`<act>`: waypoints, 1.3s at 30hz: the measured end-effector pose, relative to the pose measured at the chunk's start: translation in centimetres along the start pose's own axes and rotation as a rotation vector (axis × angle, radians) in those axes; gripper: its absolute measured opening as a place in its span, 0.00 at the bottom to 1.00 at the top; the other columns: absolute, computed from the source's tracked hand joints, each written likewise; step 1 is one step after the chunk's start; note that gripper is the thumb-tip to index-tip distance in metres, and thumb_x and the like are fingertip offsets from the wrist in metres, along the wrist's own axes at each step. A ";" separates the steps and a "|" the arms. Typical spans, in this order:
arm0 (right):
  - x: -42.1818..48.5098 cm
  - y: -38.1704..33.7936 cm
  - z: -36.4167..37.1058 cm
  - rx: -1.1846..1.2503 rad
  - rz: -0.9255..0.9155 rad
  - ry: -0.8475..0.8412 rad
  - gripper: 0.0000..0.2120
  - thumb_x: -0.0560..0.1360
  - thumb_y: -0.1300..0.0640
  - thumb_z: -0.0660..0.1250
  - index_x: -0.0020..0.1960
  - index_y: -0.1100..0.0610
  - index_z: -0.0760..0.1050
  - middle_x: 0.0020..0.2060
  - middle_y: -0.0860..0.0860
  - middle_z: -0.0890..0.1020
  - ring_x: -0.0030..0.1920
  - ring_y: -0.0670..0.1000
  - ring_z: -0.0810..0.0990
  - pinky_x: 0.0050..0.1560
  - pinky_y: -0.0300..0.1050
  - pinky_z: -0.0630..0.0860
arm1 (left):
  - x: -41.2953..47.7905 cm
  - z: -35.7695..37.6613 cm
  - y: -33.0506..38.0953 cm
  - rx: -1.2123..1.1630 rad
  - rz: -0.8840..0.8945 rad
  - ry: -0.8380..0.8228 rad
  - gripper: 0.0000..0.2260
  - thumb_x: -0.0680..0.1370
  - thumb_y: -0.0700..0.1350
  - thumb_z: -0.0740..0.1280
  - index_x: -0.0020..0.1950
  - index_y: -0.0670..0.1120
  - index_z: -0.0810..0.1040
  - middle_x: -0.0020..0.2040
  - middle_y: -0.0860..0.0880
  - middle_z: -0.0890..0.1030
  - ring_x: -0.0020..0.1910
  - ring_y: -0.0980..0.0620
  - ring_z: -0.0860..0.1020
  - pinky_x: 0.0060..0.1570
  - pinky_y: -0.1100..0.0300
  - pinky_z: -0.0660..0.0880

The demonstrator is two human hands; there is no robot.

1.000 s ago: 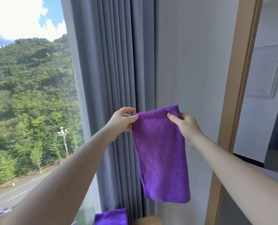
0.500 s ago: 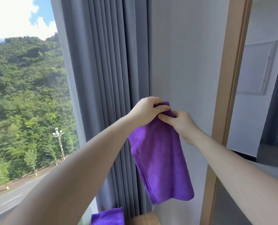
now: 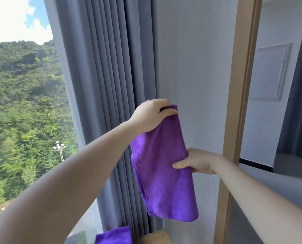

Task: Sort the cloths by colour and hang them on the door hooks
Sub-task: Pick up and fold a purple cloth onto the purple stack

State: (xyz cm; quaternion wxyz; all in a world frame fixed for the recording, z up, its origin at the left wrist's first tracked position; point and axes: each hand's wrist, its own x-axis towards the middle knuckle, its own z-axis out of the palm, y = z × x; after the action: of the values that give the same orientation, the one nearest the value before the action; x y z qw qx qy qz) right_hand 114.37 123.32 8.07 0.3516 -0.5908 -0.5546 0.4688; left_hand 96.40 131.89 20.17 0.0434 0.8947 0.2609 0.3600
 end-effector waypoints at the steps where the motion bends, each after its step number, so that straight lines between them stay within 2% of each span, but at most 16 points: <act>1: 0.1 0.4 0.1 -0.025 0.017 0.000 0.15 0.77 0.63 0.73 0.62 0.54 0.80 0.57 0.51 0.86 0.59 0.52 0.84 0.62 0.48 0.80 | 0.0 -0.1 -0.1 0.003 0.004 0.002 0.13 0.80 0.59 0.67 0.50 0.51 0.82 0.45 0.54 0.82 0.48 0.50 0.78 0.54 0.48 0.76; 4: 0.4 1.6 0.8 -0.090 0.081 -0.025 0.18 0.76 0.61 0.75 0.64 0.54 0.80 0.57 0.50 0.86 0.59 0.51 0.85 0.64 0.50 0.79 | 0.0 -0.8 -0.1 -0.015 -0.007 0.021 0.13 0.79 0.60 0.68 0.49 0.51 0.83 0.44 0.54 0.82 0.46 0.51 0.78 0.53 0.48 0.77; 8: 0.7 3.4 1.7 -0.060 0.142 -0.067 0.18 0.76 0.62 0.75 0.64 0.54 0.79 0.56 0.49 0.87 0.57 0.50 0.85 0.58 0.45 0.81 | 0.1 -1.9 0.2 -0.031 -0.010 0.034 0.10 0.78 0.59 0.69 0.48 0.54 0.83 0.44 0.56 0.82 0.46 0.52 0.78 0.54 0.49 0.77; 13: 0.8 5.5 2.5 -0.146 0.216 -0.119 0.19 0.74 0.59 0.77 0.64 0.51 0.79 0.57 0.47 0.86 0.59 0.50 0.84 0.59 0.46 0.81 | -0.2 -3.4 0.1 -0.044 -0.026 0.049 0.10 0.78 0.58 0.70 0.49 0.54 0.84 0.46 0.55 0.83 0.48 0.53 0.79 0.54 0.48 0.77; 17: 0.7 6.0 2.7 -0.360 0.317 -0.161 0.31 0.69 0.48 0.81 0.68 0.47 0.74 0.61 0.46 0.83 0.62 0.50 0.81 0.65 0.48 0.77 | -0.9 -3.9 0.0 -0.084 -0.040 0.025 0.08 0.78 0.57 0.71 0.50 0.54 0.85 0.44 0.55 0.83 0.45 0.54 0.79 0.52 0.54 0.77; 19: 0.6 4.6 2.7 -0.303 0.257 -0.152 0.34 0.66 0.46 0.82 0.69 0.47 0.74 0.61 0.45 0.83 0.62 0.49 0.81 0.68 0.50 0.75 | -1.3 -3.9 0.2 -0.122 -0.063 -0.023 0.08 0.78 0.56 0.72 0.50 0.52 0.86 0.43 0.53 0.84 0.43 0.55 0.79 0.48 0.58 0.76; 20: 0.5 3.4 2.7 -0.198 0.175 -0.140 0.31 0.69 0.48 0.81 0.69 0.49 0.75 0.60 0.45 0.84 0.61 0.49 0.82 0.68 0.49 0.76 | -1.5 -4.0 0.2 -0.137 -0.078 -0.056 0.08 0.77 0.56 0.73 0.49 0.52 0.86 0.42 0.52 0.84 0.42 0.55 0.79 0.46 0.59 0.76; 23: -0.1 -1.6 3.2 0.138 -0.129 -0.037 0.17 0.76 0.57 0.74 0.64 0.54 0.80 0.56 0.48 0.87 0.57 0.48 0.85 0.55 0.42 0.81 | -2.1 -3.5 0.2 -0.138 -0.109 -0.170 0.10 0.76 0.56 0.75 0.49 0.50 0.86 0.43 0.48 0.84 0.42 0.53 0.81 0.43 0.59 0.77; 26: 0.3 -5.4 4.2 0.255 -0.316 0.136 0.10 0.76 0.59 0.74 0.57 0.55 0.83 0.52 0.51 0.88 0.53 0.50 0.87 0.51 0.43 0.82 | -2.9 -2.8 -0.5 -0.110 -0.113 -0.233 0.11 0.75 0.53 0.76 0.53 0.49 0.85 0.42 0.52 0.83 0.37 0.60 0.78 0.41 0.60 0.75; 28: 0.7 -6.3 4.7 0.179 -0.349 0.236 0.07 0.75 0.59 0.75 0.53 0.54 0.85 0.48 0.49 0.88 0.49 0.49 0.87 0.47 0.41 0.81 | -3.6 -2.7 -1.4 -0.124 -0.151 -0.262 0.15 0.75 0.54 0.77 0.59 0.52 0.82 0.41 0.55 0.81 0.35 0.64 0.76 0.40 0.64 0.72; 31: 1.1 -6.2 5.1 0.139 -0.343 0.310 0.06 0.75 0.57 0.76 0.51 0.56 0.86 0.46 0.51 0.89 0.46 0.50 0.88 0.45 0.43 0.83 | -5.2 -3.1 -2.9 -0.040 -0.245 -0.479 0.21 0.70 0.57 0.79 0.60 0.54 0.78 0.47 0.57 0.83 0.44 0.60 0.82 0.45 0.62 0.79; 33: 1.2 -5.6 5.2 0.161 -0.322 0.330 0.05 0.76 0.58 0.75 0.51 0.58 0.85 0.44 0.52 0.89 0.44 0.52 0.88 0.41 0.44 0.84 | -6.3 -3.0 -4.0 0.135 -0.275 -0.650 0.19 0.68 0.55 0.80 0.54 0.53 0.79 0.48 0.55 0.85 0.46 0.55 0.84 0.48 0.58 0.82; 35: 1.3 -5.0 5.3 0.131 -0.299 0.343 0.06 0.76 0.57 0.76 0.50 0.59 0.85 0.44 0.54 0.88 0.43 0.54 0.88 0.41 0.45 0.84 | -7.2 -2.9 -5.2 0.242 -0.283 -0.694 0.14 0.69 0.52 0.79 0.49 0.49 0.80 0.45 0.51 0.84 0.42 0.52 0.83 0.44 0.57 0.81; 37: 1.4 -4.5 5.3 0.129 -0.291 0.356 0.06 0.76 0.57 0.76 0.49 0.59 0.85 0.44 0.54 0.88 0.43 0.54 0.88 0.43 0.47 0.84 | -7.8 -3.0 -6.0 0.201 -0.314 -0.686 0.08 0.72 0.46 0.76 0.43 0.48 0.78 0.41 0.49 0.81 0.37 0.51 0.81 0.39 0.59 0.81; 39: 1.4 -3.9 5.4 0.144 -0.292 0.376 0.05 0.76 0.58 0.75 0.48 0.59 0.85 0.43 0.54 0.88 0.43 0.54 0.87 0.45 0.49 0.84 | -8.3 -3.4 -6.4 0.118 -0.353 -0.660 0.06 0.74 0.42 0.74 0.40 0.48 0.77 0.38 0.50 0.79 0.36 0.51 0.83 0.38 0.58 0.81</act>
State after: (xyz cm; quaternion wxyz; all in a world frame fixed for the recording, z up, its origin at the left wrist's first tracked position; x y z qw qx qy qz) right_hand 107.96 124.68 9.83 0.5540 -0.5545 -0.5241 0.3331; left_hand 86.31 132.89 15.78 0.1348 0.9048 0.4032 0.0239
